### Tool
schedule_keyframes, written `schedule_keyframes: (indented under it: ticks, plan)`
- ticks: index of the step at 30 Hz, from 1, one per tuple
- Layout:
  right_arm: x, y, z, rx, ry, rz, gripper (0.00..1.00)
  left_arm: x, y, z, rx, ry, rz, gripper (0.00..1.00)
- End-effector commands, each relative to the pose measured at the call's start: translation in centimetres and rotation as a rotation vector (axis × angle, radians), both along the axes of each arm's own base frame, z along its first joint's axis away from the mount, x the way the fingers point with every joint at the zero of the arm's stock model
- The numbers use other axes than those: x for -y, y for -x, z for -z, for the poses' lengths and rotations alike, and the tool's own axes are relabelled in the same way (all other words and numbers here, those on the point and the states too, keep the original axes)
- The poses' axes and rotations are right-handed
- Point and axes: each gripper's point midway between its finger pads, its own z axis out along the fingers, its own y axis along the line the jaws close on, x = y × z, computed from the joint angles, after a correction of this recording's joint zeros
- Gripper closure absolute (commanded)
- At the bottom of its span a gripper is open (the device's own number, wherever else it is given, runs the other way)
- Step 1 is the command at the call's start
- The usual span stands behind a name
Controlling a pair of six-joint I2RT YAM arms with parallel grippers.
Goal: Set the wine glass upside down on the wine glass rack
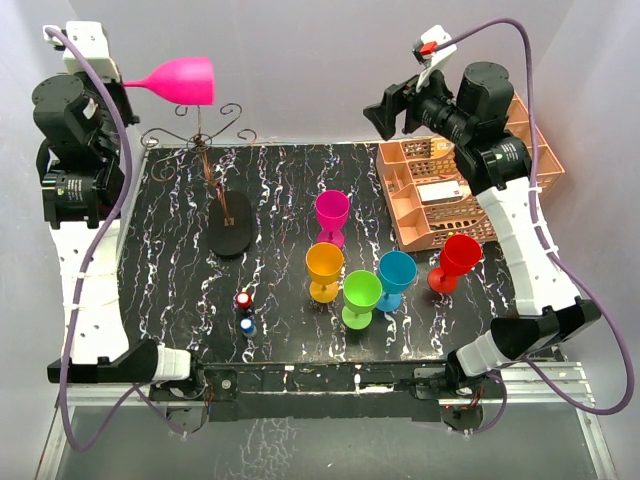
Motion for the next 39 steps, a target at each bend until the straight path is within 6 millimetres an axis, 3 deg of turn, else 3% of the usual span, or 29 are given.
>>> schedule_keyframes:
  ticks: [1,5,9,14,17,21,25,31,39]
  plan:
    - [1.4,-1.6,1.5,0.025,0.067,0.090,0.20,-6.6,2.3,-3.3,0.065,-0.147,-0.326,1.00]
    - [2.3,-2.1,4.0,-0.010,0.088,0.113,0.20,-9.6,1.8,-4.1,0.046,-0.262,-0.493,1.00]
    - [3.8,-2.6,6.9,-0.061,0.101,0.126,0.19,-11.6,0.1,-3.5,-0.016,-0.406,-0.616,1.00]
    - [5.5,-2.5,8.6,-0.093,0.102,0.131,0.20,-12.8,-2.8,-2.6,-0.034,-0.563,-0.712,1.00]
    - [6.2,-2.4,9.4,-0.107,0.108,0.136,0.20,-13.0,-5.3,-0.7,-0.064,-0.653,-0.716,1.00]
    - [6.4,-2.2,9.9,-0.120,0.104,0.126,0.20,-12.2,-8.7,3.7,-0.144,-0.755,-0.613,1.00]
    - [6.6,-2.1,10.7,-0.136,0.106,0.115,0.20,-11.2,-10.4,7.1,-0.174,-0.800,-0.509,1.00]
    - [6.7,-2.4,12.4,-0.174,0.097,0.094,0.20,-9.5,-10.9,8.2,-0.157,-0.844,-0.378,1.00]
    - [6.8,-2.2,12.7,-0.177,0.085,0.077,0.20,-6.6,-11.0,9.5,-0.160,-0.980,-0.168,1.00]
